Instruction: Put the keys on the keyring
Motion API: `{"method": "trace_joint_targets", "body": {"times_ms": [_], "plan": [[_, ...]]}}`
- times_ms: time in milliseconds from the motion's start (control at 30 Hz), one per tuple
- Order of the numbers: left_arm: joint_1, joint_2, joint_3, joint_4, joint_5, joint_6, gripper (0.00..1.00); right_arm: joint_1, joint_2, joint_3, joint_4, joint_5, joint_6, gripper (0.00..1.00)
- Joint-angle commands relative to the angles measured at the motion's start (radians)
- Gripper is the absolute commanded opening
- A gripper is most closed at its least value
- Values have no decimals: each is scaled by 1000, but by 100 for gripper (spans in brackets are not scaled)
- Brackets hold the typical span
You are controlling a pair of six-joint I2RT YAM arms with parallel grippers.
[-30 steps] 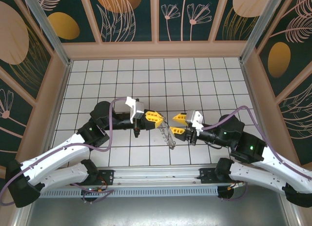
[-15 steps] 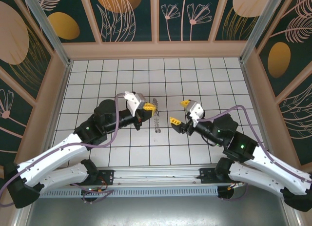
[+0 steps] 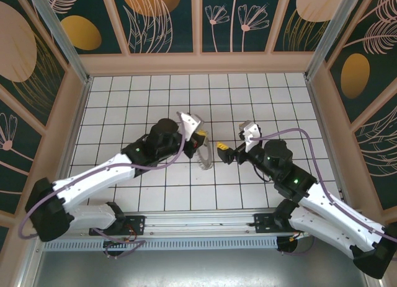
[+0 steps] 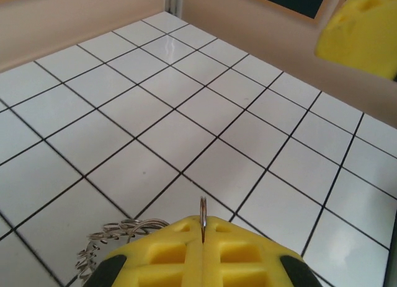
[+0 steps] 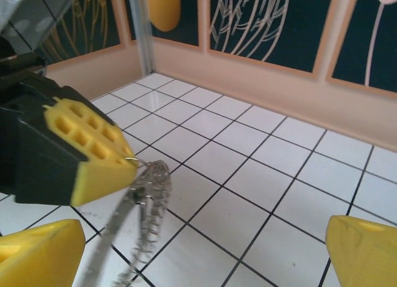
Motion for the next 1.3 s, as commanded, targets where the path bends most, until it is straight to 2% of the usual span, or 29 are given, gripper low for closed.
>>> {"method": "trace_joint_targets", "body": {"times_ms": [0,133,267,367,467,633,1000,1267], "plan": [[50,85,76,171,81,-30,0,-7,-52,-26,56,110,77,99],[106,234,125,289,180,-75,0,-9,-114,-42,43,201,93,99],[114,402,223,337,241,-90,0,-10,-174,-40,22,277,68,99],[123,519,283,337,252,-88,0,-11,-195,-26,6,291,52,99],[121,570,281,348,253,-67,0,-11,-193,-11,-2,272,47,99],[122,555,184,373,259,-77,0,-10,-174,-15,28,246,45,99],[122,384,-135,377,239,-115,0,-30,-76,-50,144,253,-7,99],[123,327,-246,361,218,-123,0,-78,-71,-116,210,193,56,99]]}}
